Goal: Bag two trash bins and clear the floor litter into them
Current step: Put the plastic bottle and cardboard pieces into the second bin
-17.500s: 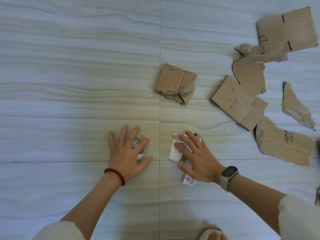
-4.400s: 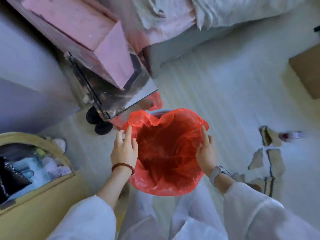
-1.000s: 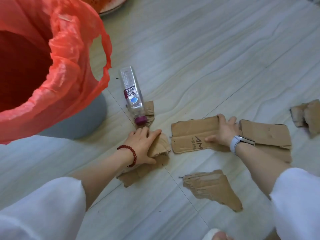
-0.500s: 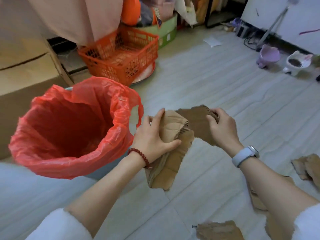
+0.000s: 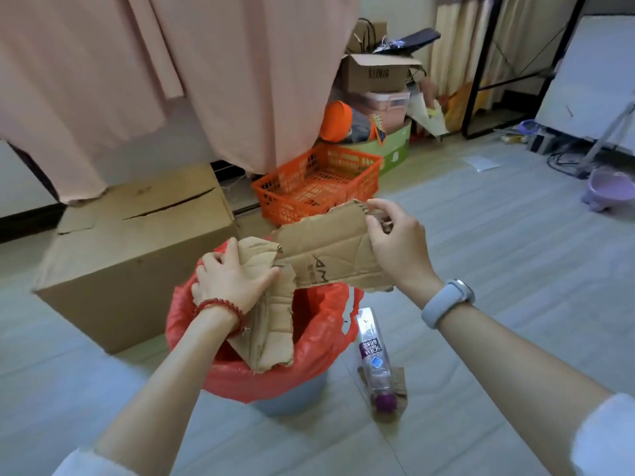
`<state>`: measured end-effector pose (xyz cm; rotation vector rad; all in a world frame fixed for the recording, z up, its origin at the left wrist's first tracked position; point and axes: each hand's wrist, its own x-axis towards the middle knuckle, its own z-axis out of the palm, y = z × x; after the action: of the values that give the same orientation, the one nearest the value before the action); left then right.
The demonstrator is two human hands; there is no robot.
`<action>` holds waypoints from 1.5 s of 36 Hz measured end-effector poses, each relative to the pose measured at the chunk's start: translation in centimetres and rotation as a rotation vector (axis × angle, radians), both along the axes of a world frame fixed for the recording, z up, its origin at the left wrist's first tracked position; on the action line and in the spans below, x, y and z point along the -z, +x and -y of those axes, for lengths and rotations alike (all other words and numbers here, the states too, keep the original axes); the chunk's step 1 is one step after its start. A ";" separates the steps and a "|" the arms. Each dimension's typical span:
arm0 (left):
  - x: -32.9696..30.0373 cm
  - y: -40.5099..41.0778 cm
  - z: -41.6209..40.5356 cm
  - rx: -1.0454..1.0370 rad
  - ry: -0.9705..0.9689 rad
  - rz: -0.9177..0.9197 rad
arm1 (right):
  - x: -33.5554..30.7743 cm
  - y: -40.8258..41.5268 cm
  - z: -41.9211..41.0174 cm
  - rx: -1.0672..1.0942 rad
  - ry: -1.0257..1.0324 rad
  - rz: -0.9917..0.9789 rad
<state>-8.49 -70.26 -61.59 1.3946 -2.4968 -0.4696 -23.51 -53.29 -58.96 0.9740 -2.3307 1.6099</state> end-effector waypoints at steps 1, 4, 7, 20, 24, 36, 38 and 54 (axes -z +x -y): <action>0.5 0.3 0.3 -0.001 0.031 0.024 | 0.1 0.3 0.6 -0.029 0.032 0.006; 1.7 1.0 0.8 -0.024 0.072 0.049 | 0.4 1.0 2.0 -0.154 0.042 0.123; 2.1 1.0 0.4 -0.021 -0.010 -0.026 | 1.5 1.1 2.2 -0.225 -0.011 0.264; 10.1 -1.6 -15.6 0.954 -0.174 -0.295 | 14.7 -3.1 -7.2 0.124 0.246 0.523; 16.6 -0.4 -17.6 0.933 0.138 0.005 | 20.2 -3.1 -11.0 0.082 0.624 0.514; 23.1 -7.2 -15.7 0.140 0.715 -0.004 | 29.6 -2.6 -9.5 -0.146 1.050 0.404; 24.1 -7.8 -15.8 0.119 0.734 -0.007 | 30.3 -2.5 -8.9 -0.179 1.121 0.349; 25.5 -6.8 -16.6 0.128 0.686 0.083 | 30.5 -1.0 -10.2 -0.027 0.629 0.725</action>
<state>-15.31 -53.68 -87.09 1.4769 -2.6164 -1.4240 -24.53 -43.05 -89.46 0.5274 -3.4612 1.4075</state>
